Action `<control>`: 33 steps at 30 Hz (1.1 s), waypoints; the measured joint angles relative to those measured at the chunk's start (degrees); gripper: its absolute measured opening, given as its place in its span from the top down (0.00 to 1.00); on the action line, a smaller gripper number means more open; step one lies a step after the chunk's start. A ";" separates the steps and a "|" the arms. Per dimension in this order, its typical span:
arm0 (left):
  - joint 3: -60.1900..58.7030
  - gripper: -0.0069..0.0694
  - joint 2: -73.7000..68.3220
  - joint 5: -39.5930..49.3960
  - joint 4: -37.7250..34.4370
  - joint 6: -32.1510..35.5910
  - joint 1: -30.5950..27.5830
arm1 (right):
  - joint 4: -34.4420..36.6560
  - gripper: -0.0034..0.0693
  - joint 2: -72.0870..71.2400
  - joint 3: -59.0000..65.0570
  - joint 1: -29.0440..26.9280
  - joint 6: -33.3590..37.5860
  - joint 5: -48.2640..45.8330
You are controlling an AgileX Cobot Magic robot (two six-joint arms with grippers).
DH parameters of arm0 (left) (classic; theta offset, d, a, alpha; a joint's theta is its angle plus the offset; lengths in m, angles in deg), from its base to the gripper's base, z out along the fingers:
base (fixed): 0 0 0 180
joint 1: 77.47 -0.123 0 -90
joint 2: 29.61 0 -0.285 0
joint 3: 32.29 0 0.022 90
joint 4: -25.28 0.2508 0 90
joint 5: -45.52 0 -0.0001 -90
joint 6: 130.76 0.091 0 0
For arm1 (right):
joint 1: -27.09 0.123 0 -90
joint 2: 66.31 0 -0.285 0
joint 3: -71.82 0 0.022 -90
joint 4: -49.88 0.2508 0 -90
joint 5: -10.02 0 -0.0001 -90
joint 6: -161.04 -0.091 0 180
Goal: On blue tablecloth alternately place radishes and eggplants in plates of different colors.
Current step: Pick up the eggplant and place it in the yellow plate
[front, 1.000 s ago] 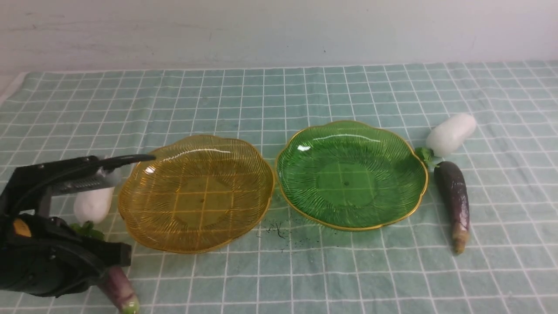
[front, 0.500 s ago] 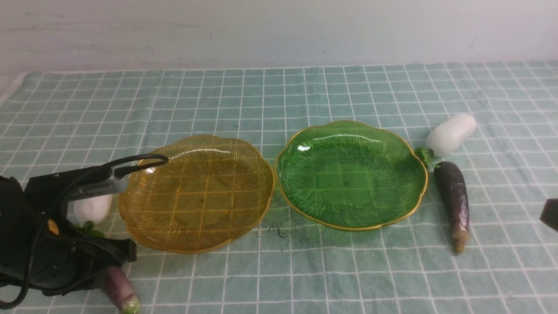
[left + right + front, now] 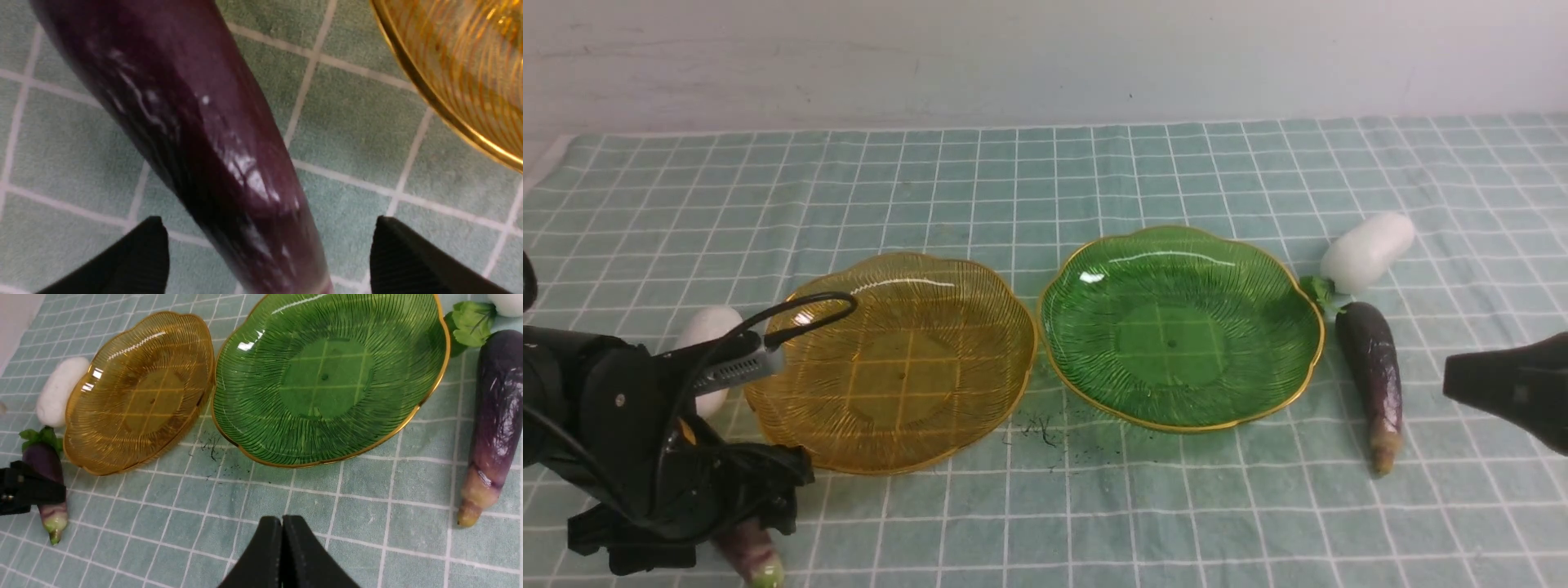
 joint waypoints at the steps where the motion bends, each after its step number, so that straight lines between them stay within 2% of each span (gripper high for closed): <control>1: 0.06 0.12 -0.83 -0.33 0.00 -0.16 0.00 | 0.17 0.97 0.00 -0.06 0.00 0.14 0.17; 3: 0.13 0.19 -2.47 -0.55 0.02 -0.38 0.00 | 0.20 0.97 0.00 -0.06 0.00 0.14 0.57; 6: 0.13 0.46 -3.08 1.13 0.07 -0.38 0.00 | 0.09 0.97 0.11 -0.10 0.00 0.01 1.18; 7: 0.13 0.60 -3.02 2.29 0.26 -0.25 0.00 | -0.73 0.97 0.38 -0.39 0.00 -0.61 1.17; 12: 0.13 0.57 -0.30 7.57 0.73 0.02 0.00 | -8.02 0.97 2.48 -3.55 0.00 -6.01 0.33; 13: 0.13 0.57 3.41 10.42 1.02 0.91 0.00 | -13.51 0.97 4.12 -6.61 0.00 -11.08 -1.46; 14: 0.13 0.57 5.28 11.38 1.02 1.33 0.00 | -16.80 0.97 5.00 -7.95 0.00 -13.24 -2.54; 15: 0.13 0.57 5.80 11.63 1.02 1.45 0.00 | -16.80 0.97 5.22 -8.29 0.00 -13.78 -2.80; 18: 0.86 0.57 15.69 14.43 0.01 3.73 0.00 | -28.83 0.97 10.34 -13.78 0.00 -22.77 -7.00; 19: 0.98 0.57 16.63 14.54 -0.11 4.26 0.00 | -28.83 0.96 10.63 -14.00 0.00 -23.12 -7.11; 21: 3.95 0.57 21.13 14.72 -2.62 9.50 0.00 | -33.36 0.94 15.45 -16.13 0.00 -25.43 -7.93; 24: 7.66 0.57 21.52 14.72 -4.57 13.46 0.00 | -33.71 0.91 18.56 -16.62 0.00 -25.37 -7.77; 25: 10.68 0.57 20.35 14.79 -6.53 16.62 0.00 | -33.23 0.87 21.40 -16.75 0.00 -24.86 -7.50; 28: 15.52 0.57 17.08 14.79 -8.64 19.31 0.00 | -32.69 0.79 24.93 -16.75 0.00 -24.12 -6.67; 29: 19.11 0.57 13.89 14.79 -10.21 20.13 0.00 | -32.54 0.68 27.94 -16.75 0.00 -23.62 -5.22; 33: 25.28 0.57 3.72 14.62 -10.94 23.69 0.00 | -32.09 0.40 35.04 -16.80 0.00 -23.13 -0.28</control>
